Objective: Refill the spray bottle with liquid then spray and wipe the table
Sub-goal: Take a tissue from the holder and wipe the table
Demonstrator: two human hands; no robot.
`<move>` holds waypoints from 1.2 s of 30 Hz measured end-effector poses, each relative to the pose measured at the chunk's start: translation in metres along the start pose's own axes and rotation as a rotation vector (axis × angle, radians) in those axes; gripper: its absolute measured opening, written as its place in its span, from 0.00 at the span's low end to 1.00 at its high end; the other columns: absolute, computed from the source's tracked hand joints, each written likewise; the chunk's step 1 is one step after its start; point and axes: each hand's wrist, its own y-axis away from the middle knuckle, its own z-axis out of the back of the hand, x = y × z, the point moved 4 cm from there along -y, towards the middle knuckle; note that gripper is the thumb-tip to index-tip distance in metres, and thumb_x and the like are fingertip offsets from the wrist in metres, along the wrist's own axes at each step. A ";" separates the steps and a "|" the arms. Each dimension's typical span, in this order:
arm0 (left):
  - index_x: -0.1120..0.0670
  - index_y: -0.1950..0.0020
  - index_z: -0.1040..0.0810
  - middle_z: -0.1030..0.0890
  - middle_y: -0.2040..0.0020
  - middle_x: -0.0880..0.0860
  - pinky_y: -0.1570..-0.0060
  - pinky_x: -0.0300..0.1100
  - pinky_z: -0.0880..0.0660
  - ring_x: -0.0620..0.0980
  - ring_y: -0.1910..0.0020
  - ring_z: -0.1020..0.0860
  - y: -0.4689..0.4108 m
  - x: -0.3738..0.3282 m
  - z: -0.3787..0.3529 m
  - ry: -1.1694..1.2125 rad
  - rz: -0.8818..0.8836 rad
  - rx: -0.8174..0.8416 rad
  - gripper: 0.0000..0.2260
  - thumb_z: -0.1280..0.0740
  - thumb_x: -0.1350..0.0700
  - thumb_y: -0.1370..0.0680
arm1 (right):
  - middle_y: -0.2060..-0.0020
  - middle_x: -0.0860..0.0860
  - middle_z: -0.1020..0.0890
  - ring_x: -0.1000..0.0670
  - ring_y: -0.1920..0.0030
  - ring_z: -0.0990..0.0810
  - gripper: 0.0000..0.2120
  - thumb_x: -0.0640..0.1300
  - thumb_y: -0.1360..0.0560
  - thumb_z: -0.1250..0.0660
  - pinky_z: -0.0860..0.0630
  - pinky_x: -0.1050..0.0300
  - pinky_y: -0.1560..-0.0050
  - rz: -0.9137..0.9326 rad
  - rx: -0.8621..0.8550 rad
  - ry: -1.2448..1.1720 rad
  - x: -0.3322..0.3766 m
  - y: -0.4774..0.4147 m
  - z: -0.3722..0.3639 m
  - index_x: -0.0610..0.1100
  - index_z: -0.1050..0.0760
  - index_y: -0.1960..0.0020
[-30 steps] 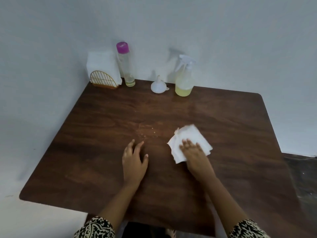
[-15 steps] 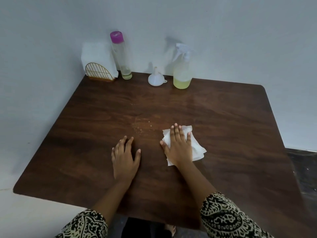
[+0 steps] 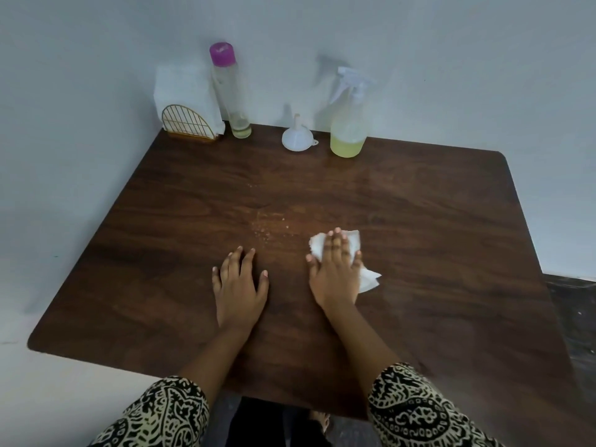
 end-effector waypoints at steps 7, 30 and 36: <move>0.53 0.28 0.31 0.34 0.26 0.55 0.27 0.58 0.48 0.55 0.26 0.38 0.000 -0.001 0.000 -0.006 0.009 0.007 0.22 0.37 0.49 0.21 | 0.24 0.51 0.43 0.51 0.24 0.45 0.32 0.58 0.23 0.59 0.49 0.43 0.26 0.203 0.073 0.030 -0.010 0.013 -0.003 0.45 0.45 0.23; 0.55 0.29 0.30 0.33 0.27 0.57 0.29 0.62 0.47 0.58 0.27 0.38 0.004 -0.001 0.000 -0.041 -0.027 0.015 0.21 0.37 0.50 0.22 | 0.24 0.48 0.42 0.48 0.24 0.45 0.40 0.69 0.26 0.62 0.53 0.40 0.27 -0.280 -0.025 0.036 -0.146 0.147 0.022 0.44 0.46 0.23; 0.55 0.30 0.30 0.32 0.27 0.58 0.29 0.62 0.48 0.58 0.27 0.37 0.006 -0.002 0.001 -0.040 -0.042 0.005 0.21 0.37 0.51 0.21 | 0.23 0.43 0.45 0.45 0.23 0.50 0.44 0.68 0.28 0.61 0.55 0.40 0.26 -0.361 -0.056 -0.026 -0.119 0.146 0.026 0.39 0.48 0.23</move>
